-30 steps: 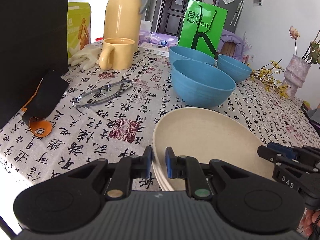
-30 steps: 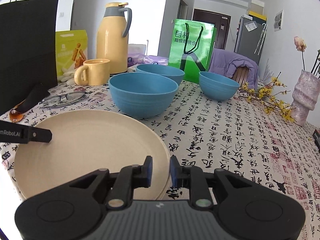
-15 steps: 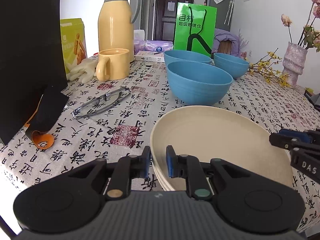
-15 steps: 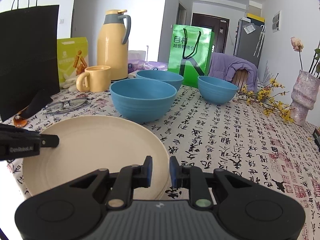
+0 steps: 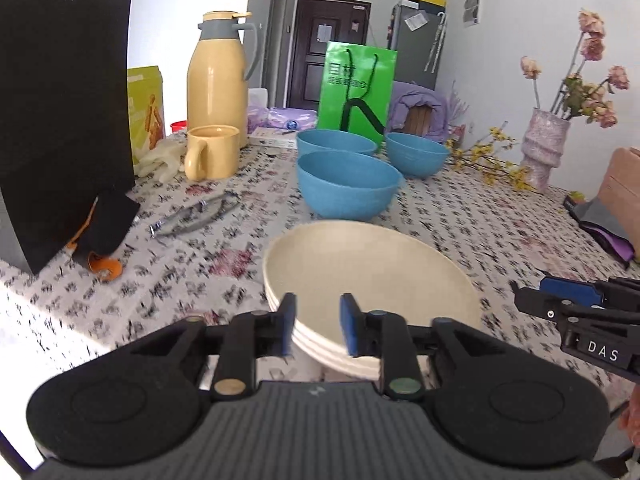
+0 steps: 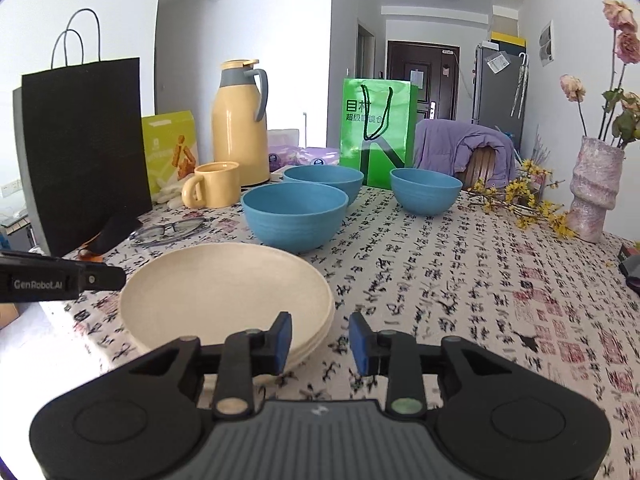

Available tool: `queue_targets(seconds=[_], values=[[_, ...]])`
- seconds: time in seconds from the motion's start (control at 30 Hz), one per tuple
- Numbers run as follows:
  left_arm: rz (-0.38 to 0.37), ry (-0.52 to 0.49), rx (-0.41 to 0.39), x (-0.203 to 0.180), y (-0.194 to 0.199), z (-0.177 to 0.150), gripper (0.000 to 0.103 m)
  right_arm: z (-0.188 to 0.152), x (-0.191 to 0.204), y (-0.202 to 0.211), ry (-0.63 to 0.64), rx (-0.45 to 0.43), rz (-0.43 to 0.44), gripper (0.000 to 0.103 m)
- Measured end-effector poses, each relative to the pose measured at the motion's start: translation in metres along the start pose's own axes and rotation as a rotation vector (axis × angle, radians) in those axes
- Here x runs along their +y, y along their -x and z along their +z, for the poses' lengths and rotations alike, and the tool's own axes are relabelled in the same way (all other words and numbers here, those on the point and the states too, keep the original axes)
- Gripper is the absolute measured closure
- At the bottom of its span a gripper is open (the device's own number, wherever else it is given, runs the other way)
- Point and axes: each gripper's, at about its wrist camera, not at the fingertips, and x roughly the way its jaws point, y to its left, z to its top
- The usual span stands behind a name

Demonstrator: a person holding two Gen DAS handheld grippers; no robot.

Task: Organize plates and bowls
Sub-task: 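Lower both plates onto the cream plate stack and open both grippers, then reach both grippers toward the blue bowls and grasp a bowl rim each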

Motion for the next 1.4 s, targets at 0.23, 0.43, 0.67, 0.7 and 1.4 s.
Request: queue_targets(seconds=[0.23, 0.43, 0.67, 0.7, 1.4], values=[[-0.061, -0.029, -0.007, -0.026, 0.041, -0.04, 0.023, -0.046, -0.009, 0.062, -0.041, -0.048, 0.004, 0.041], [-0.057, -0.034, -0.055, -0.04, 0.066, -0.058, 0.005, -0.072, -0.011, 0.104, -0.078, -0.129, -0.033, 0.018], [-0.04, -0.057, -0.097, -0.044, 0.08, -0.068, 0.0, -0.084, -0.016, 0.123, -0.108, -0.159, -0.083, 0.015], [-0.039, -0.063, -0.103, -0.045, 0.081, -0.068, 0.0, -0.085, -0.014, 0.122, -0.111, -0.158, -0.086, 0.012], [-0.033, -0.058, -0.107, -0.022, 0.02, -0.003, 0.0, -0.034, -0.033, 0.053, -0.13, -0.141, -0.115, 0.01]])
